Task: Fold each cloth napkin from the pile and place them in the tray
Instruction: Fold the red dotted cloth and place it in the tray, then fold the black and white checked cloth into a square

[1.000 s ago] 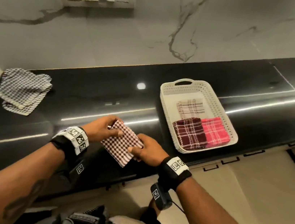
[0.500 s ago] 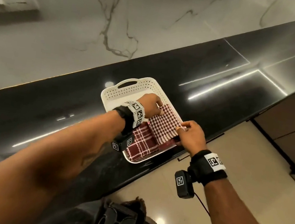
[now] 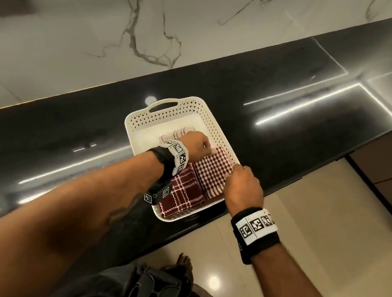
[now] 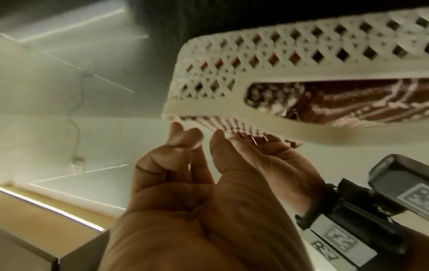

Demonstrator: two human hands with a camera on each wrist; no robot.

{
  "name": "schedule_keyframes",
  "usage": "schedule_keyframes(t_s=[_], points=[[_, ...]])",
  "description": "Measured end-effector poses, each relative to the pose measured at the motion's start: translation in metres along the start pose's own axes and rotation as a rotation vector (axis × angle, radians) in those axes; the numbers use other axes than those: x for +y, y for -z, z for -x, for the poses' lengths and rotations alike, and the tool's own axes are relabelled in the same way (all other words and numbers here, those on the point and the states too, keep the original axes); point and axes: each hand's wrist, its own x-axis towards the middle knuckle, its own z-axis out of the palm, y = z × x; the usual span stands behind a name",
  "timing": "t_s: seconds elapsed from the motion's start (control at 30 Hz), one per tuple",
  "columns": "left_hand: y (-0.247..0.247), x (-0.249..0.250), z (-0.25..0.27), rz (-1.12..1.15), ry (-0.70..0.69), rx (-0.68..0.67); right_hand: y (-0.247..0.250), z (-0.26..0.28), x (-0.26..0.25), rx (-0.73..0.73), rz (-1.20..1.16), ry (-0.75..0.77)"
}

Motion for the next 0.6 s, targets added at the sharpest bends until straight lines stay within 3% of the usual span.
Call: schedule_keyframes(t_s=[0.13, 0.27, 0.4, 0.6], points=[[0.043, -0.022, 0.026, 0.070, -0.029, 0.180, -0.002, 0.010, -0.038, 0.054, -0.018, 0.209], [0.083, -0.096, 0.080, 0.080, 0.035, 0.379, -0.024, 0.033, -0.118, -0.067, 0.066, 0.568], [0.106, -0.214, 0.173, 0.102, 0.234, 0.478, -0.082, 0.073, -0.218, -0.239, 0.101, 0.795], [0.113, -0.404, 0.327, -0.074, 0.596, 0.589, -0.191, 0.144, -0.340, -0.500, 0.220, 0.923]])
